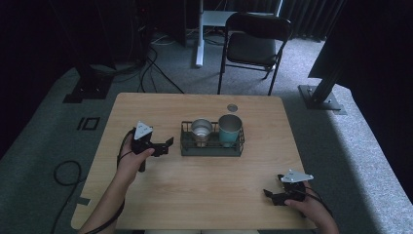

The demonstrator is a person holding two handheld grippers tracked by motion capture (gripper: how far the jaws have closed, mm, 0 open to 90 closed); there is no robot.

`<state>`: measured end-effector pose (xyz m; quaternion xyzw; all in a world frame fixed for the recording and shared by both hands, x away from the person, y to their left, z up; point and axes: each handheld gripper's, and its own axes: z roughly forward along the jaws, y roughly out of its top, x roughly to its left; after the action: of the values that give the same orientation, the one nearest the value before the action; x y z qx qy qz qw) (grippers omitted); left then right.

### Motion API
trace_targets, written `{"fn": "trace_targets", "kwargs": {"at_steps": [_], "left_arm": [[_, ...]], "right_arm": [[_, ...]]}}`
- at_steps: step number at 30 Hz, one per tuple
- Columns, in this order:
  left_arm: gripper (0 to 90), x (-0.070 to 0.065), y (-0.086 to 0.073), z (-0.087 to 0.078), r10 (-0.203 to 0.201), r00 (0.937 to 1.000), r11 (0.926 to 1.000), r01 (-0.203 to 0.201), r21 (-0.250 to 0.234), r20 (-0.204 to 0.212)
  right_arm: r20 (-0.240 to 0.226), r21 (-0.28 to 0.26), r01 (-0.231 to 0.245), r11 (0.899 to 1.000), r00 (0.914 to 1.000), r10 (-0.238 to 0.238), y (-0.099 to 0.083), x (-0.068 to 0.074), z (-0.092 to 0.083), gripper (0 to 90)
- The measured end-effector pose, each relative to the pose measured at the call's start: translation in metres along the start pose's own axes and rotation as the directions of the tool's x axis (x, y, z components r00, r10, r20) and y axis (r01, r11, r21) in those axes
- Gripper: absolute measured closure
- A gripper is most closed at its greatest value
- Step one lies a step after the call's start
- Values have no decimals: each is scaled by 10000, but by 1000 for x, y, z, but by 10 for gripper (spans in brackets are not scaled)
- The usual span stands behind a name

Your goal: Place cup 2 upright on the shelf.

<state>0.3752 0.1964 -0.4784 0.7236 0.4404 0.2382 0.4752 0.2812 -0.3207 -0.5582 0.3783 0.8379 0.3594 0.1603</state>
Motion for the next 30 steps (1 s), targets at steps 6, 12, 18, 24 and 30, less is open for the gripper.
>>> {"fn": "trace_targets", "kwargs": {"at_steps": [6,12,18,24,30], "left_arm": [[24,10,-13,-9,-248,9994,9997,250,82,-229],[24,18,-25,-19,-470,9976,9988,475,86,-513],[24,23,-35,-28,-624,9951,9980,632,84,-765],[24,24,-45,-37,-732,9917,9972,741,39,-1058],[24,27,-54,-45,-796,9883,9964,828,193,-1304]], "right_arm": [[-2,3,0,10000,10000,0,0,0,0,109],[0,-3,0,10000,10000,0,0,0,0,109],[0,-3,-1,10000,10000,1,0,0,0,109],[2,-6,4,10000,10000,-4,0,0,0,110],[1,-5,7,10000,10000,-7,0,0,0,110]]}}
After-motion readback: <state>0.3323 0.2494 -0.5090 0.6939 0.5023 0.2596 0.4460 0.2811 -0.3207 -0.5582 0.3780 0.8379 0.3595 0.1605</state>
